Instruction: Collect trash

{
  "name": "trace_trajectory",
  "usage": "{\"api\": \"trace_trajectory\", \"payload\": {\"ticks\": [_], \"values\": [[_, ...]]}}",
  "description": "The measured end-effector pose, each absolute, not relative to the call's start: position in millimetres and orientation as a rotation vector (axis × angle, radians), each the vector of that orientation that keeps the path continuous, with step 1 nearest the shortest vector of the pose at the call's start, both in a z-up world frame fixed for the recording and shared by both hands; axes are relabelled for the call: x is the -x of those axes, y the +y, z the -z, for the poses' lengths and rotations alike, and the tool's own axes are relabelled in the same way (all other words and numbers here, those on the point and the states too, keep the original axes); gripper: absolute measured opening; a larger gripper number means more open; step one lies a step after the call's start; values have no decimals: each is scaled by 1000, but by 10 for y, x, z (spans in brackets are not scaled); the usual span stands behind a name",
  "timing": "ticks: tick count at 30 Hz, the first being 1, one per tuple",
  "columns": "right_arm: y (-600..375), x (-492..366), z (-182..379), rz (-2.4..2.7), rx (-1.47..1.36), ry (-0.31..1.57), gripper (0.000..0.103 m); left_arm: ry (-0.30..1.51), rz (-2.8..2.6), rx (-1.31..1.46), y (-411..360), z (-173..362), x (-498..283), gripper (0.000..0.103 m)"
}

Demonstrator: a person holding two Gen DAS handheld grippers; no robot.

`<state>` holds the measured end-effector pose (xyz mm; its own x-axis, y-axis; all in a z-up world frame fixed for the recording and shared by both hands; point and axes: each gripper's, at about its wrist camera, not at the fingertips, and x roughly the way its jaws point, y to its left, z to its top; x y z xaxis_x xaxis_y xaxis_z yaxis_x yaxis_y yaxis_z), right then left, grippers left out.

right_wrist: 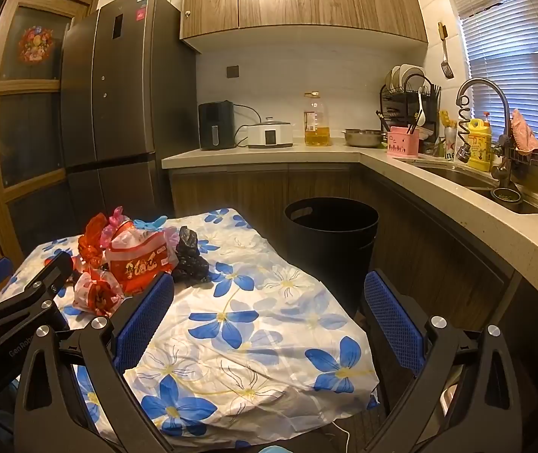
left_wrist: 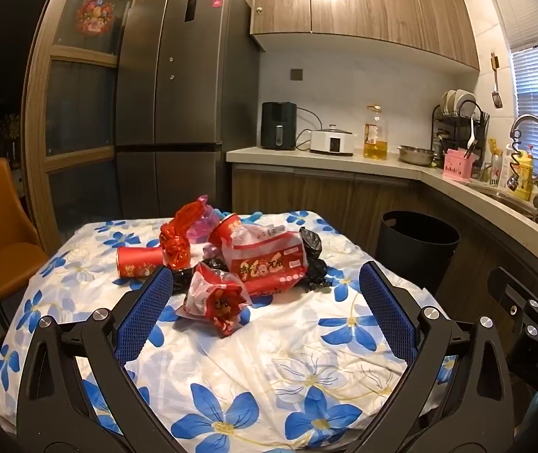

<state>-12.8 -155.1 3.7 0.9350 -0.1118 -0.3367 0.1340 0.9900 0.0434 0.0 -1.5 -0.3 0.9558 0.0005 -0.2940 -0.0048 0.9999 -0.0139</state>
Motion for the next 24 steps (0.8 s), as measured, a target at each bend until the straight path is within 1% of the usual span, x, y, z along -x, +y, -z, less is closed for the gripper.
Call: {"api": "trace_trajectory", "payload": {"ticks": [24], "values": [[-1546,123,-44,124,-66,338,98,296,3,22,-23,-95,7,97]]}}
